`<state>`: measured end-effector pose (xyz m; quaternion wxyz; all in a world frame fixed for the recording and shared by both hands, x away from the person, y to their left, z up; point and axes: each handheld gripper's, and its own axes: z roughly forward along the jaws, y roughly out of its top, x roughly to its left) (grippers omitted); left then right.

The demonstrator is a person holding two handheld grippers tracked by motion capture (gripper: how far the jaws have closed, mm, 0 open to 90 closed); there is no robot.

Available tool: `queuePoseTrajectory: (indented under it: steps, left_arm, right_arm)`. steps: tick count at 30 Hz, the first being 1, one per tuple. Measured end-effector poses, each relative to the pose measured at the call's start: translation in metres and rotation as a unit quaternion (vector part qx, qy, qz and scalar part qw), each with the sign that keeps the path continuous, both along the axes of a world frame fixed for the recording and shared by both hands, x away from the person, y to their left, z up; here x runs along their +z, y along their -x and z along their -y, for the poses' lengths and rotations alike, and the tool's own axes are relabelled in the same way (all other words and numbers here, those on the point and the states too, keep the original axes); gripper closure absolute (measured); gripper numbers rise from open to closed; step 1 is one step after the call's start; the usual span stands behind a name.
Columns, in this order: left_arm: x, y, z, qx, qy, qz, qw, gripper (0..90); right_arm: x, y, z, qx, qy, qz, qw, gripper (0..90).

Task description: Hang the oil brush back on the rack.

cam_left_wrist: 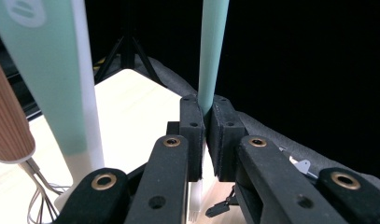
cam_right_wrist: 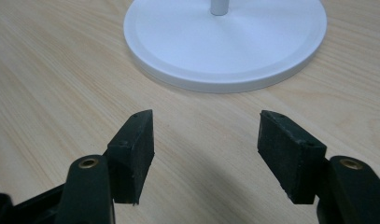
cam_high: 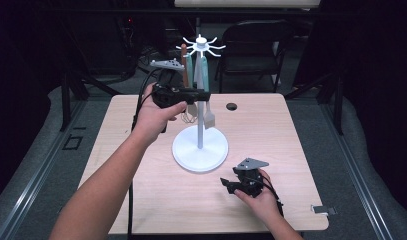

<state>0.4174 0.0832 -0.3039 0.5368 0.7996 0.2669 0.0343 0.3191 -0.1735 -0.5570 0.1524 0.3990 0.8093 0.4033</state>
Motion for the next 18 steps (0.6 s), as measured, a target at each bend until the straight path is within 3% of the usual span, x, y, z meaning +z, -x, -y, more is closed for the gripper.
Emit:
queuePoseTrajectory:
  steps: [9,18]
  left_arm:
    - [-0.0064,-0.0074,-0.0038,0.01,0.006,-0.015,0.9998,84.8]
    - [-0.0062,-0.0047,-0.0015,0.028,-0.007,-0.002,0.9996,82.6]
  right_arm:
    - [-0.0008,0.0002,-0.001,0.0,0.005,0.003,1.0,36.2]
    - [-0.0009,0.0004,-0.0012,0.001,0.007,0.005,1.0,36.3]
